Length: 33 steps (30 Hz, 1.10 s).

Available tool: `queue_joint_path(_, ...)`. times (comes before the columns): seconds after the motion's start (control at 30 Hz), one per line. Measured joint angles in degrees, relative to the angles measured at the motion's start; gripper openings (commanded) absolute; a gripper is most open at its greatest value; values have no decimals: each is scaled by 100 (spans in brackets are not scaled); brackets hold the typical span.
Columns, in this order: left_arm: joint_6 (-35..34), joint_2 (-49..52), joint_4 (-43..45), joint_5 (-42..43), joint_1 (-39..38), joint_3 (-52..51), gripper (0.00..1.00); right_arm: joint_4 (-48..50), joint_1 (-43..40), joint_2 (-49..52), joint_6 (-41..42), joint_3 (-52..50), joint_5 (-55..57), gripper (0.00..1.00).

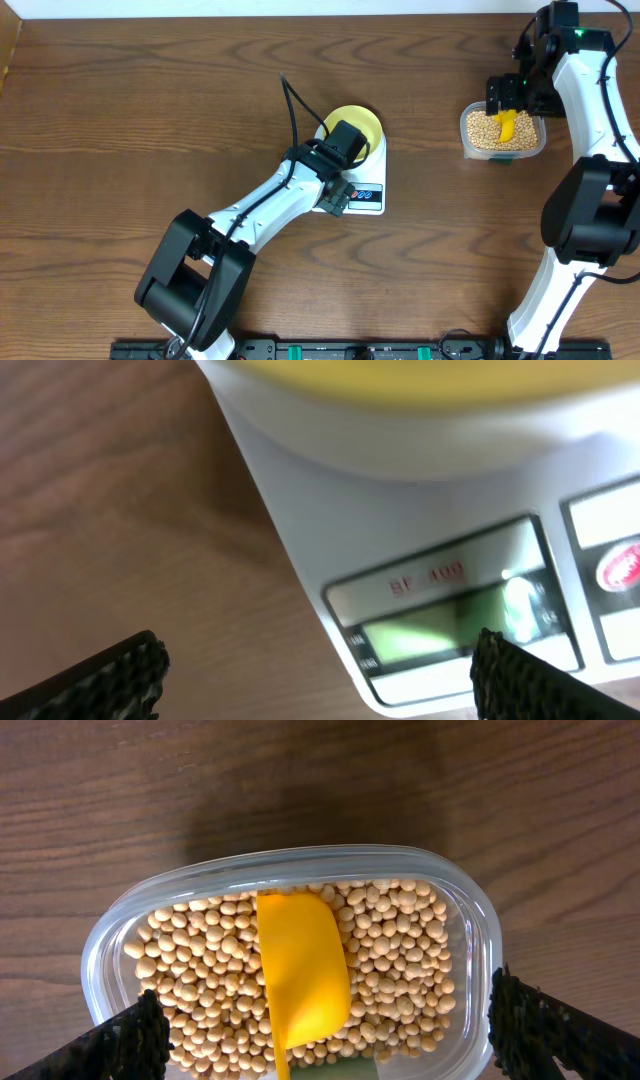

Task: Scoop item into bowl and weigh 50g on scale

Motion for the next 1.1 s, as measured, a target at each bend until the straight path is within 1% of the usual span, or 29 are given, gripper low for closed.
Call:
queue_joint_path(0.17,238,0,160,-149,-44,0,98,-2,0,0,0,0,0,99)
queue_joint_path(0.27,503,0,315,-229,-164,0,98,-2,0,0,0,0,0,99)
queue_joint_path(0.47,844,0,807,-697,-518,0,98,0,0,0,0,0,0,99)
queue_joint_path(0.77,1119,0,798,-955,-645,0,98,-2,0,0,0,0,0,99)
queue_joint_path(1.1,1414,0,748,-944,-911,0,98,0,0,0,0,0,0,99)
